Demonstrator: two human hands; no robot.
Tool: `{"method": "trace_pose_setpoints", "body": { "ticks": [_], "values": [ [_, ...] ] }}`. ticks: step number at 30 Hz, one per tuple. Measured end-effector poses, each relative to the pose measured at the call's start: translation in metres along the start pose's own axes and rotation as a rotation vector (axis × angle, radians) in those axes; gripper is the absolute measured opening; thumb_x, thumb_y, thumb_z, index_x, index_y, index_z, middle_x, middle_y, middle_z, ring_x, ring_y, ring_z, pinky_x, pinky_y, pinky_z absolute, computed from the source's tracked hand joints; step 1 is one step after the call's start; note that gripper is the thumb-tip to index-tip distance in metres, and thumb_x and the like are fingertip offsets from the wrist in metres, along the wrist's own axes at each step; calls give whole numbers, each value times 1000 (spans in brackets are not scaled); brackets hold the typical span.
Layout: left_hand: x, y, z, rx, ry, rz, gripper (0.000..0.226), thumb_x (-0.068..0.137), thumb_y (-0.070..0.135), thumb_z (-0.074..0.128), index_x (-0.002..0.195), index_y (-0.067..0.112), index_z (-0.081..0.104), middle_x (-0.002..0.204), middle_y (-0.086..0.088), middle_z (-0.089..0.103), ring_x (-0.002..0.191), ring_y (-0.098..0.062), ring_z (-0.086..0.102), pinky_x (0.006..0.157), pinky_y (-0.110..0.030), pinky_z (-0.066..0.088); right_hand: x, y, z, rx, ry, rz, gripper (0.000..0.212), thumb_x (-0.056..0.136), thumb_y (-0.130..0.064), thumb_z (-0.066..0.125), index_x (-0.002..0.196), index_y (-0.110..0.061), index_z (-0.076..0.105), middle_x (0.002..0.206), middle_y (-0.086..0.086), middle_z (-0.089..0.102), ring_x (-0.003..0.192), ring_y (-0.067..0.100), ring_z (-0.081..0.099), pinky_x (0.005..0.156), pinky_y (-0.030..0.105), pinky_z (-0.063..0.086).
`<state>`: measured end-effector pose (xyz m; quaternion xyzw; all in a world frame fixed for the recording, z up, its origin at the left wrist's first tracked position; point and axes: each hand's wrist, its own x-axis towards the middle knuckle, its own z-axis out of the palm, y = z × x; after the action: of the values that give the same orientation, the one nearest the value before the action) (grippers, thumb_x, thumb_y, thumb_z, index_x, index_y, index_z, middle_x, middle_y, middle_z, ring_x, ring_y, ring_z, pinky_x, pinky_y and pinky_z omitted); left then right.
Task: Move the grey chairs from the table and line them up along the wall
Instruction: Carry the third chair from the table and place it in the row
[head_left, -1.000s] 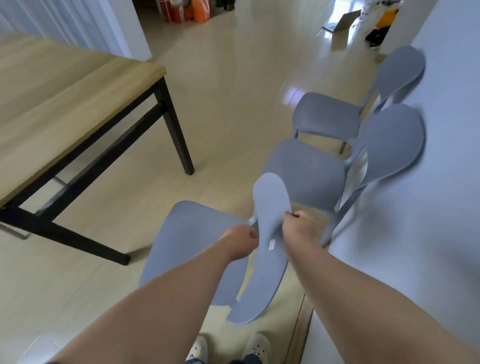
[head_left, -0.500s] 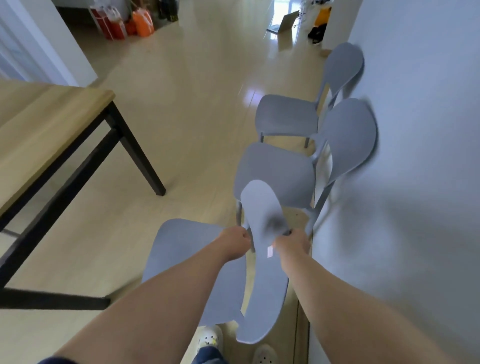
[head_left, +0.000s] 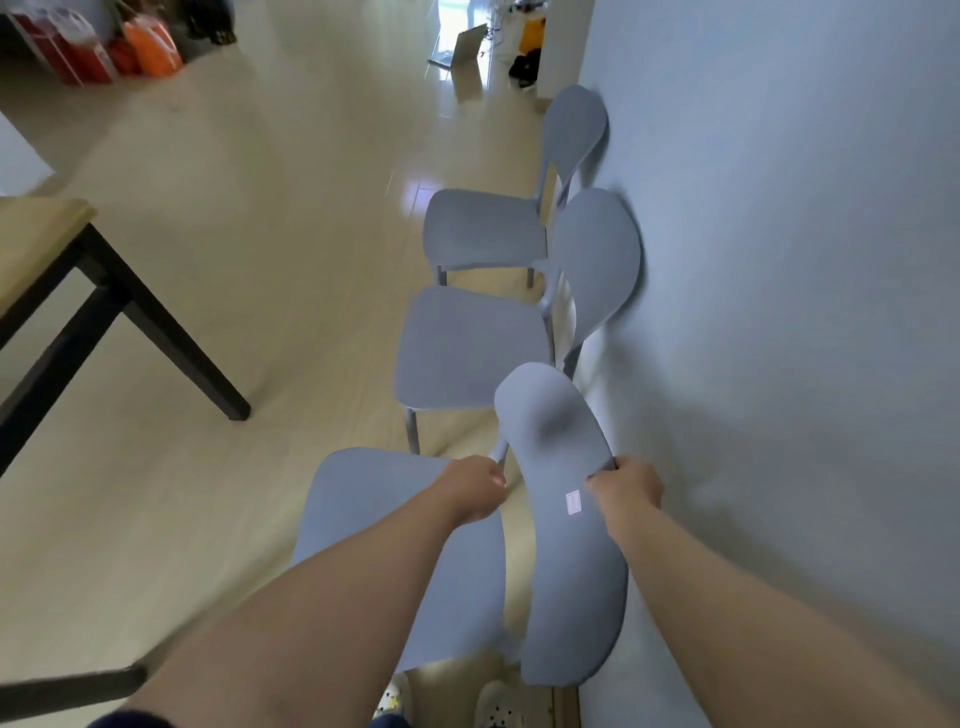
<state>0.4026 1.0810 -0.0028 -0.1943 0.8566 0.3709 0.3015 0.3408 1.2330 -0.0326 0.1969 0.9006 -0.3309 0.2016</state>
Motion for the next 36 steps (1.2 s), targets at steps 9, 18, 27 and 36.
{"method": "trace_pose_setpoints", "body": {
  "ticks": [9, 18, 27, 36],
  "values": [
    [-3, 17, 29, 51, -80, 78, 27, 92, 6, 37, 71, 21, 45, 107, -6, 52, 87, -20, 52, 77, -27, 40, -31, 24, -25, 31, 38, 88, 27, 91, -5, 49, 110, 2, 66, 119, 24, 65, 101, 37, 61, 78, 32, 45],
    [-24, 8, 49, -38, -234, 92, 37, 95, 8, 34, 125, 2, 56, 99, -11, 56, 88, -22, 57, 61, -23, 45, -91, 79, 0, 379, 53, 336, 25, 84, -4, 63, 107, 6, 64, 111, 22, 66, 99, 37, 63, 87, 42, 55],
    [-46, -5, 53, -136, -205, 21, 41, 96, 6, 36, 137, 6, 44, 128, -16, 60, 111, -27, 64, 85, -35, 52, -109, 93, -5, 479, 175, 384, 20, 83, -2, 67, 102, 5, 67, 110, 22, 68, 81, 28, 57, 79, 34, 51],
    [-76, 3, 90, -79, -159, 64, 23, 98, 6, 38, 86, 20, 52, 89, -3, 54, 56, -6, 45, 46, -16, 39, -135, 138, -31, 589, 269, 428, 13, 82, 5, 65, 95, 5, 64, 112, 27, 66, 82, 28, 56, 82, 42, 53]
  ]
}}
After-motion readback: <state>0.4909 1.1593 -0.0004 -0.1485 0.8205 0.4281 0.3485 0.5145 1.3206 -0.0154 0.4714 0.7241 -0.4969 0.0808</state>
